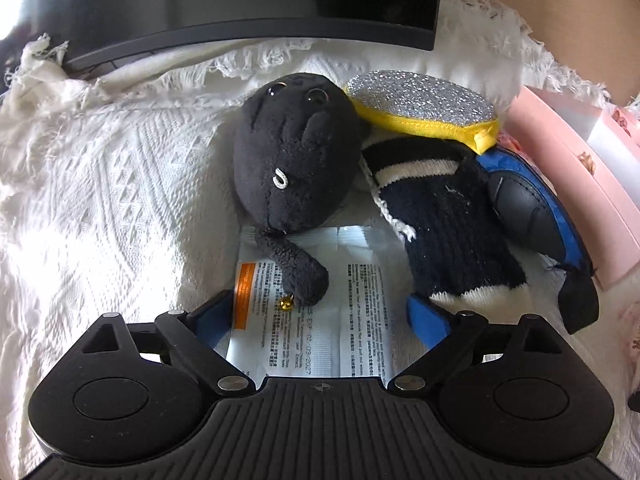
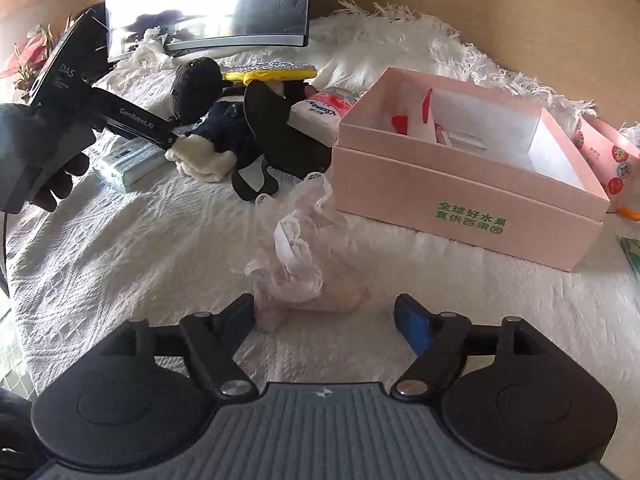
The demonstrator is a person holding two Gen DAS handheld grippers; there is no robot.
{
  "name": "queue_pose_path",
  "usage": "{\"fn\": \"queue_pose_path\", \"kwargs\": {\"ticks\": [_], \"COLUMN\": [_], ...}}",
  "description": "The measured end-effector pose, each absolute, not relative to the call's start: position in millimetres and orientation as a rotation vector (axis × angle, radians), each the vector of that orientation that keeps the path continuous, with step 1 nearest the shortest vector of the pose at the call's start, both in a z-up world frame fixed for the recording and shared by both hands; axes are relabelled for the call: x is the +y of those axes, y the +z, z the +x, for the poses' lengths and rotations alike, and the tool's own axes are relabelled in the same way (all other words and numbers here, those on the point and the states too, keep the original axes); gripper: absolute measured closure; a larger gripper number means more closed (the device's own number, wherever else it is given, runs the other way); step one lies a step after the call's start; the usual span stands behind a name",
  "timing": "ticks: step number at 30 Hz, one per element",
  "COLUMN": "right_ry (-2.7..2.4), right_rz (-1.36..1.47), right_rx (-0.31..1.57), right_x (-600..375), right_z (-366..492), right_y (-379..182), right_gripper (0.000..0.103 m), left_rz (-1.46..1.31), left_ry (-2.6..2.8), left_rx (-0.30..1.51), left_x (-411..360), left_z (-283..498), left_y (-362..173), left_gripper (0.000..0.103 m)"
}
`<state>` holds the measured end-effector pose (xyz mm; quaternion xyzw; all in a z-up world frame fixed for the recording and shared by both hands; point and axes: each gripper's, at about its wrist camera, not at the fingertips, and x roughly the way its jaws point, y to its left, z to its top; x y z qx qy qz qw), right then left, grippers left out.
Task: Organize soft objects
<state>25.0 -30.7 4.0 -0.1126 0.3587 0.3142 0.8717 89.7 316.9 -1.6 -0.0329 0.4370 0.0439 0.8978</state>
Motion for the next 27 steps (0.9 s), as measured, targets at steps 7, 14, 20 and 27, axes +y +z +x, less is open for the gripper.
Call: {"fn": "queue_pose_path", "kwargs": {"ticks": [7, 14, 20, 27], "right_ry": [0.665, 0.657, 0.676, 0.680], "right_rz": [-0.238, -0.228, -0.231, -0.256], "right_rx": [0.738, 0.720, 0.733, 0.787], "right_x": [-29.6, -31.2, -29.8, -24.5], "right_z": [22.3, 18.8, 17.0, 17.2], "right_y": [2.0, 0.0, -1.1, 0.1], "right_gripper": [0.019, 0.017, 0.003, 0.000], "left_rz": [-0.029, -0.105, -0.042, -0.083], "left_ry": [0.113, 0.099, 0.102, 0.083], "left_rx": [0.965, 0.958, 0.934, 0.898], "left_x": [317.9, 319.0, 308.4, 292.6], "left_z": [78.2, 86.1, 76.7, 24.8], "left_y": [5.5, 1.3, -0.6, 1.8], "left_gripper": [0.018, 0.004, 0.012, 0.021]}}
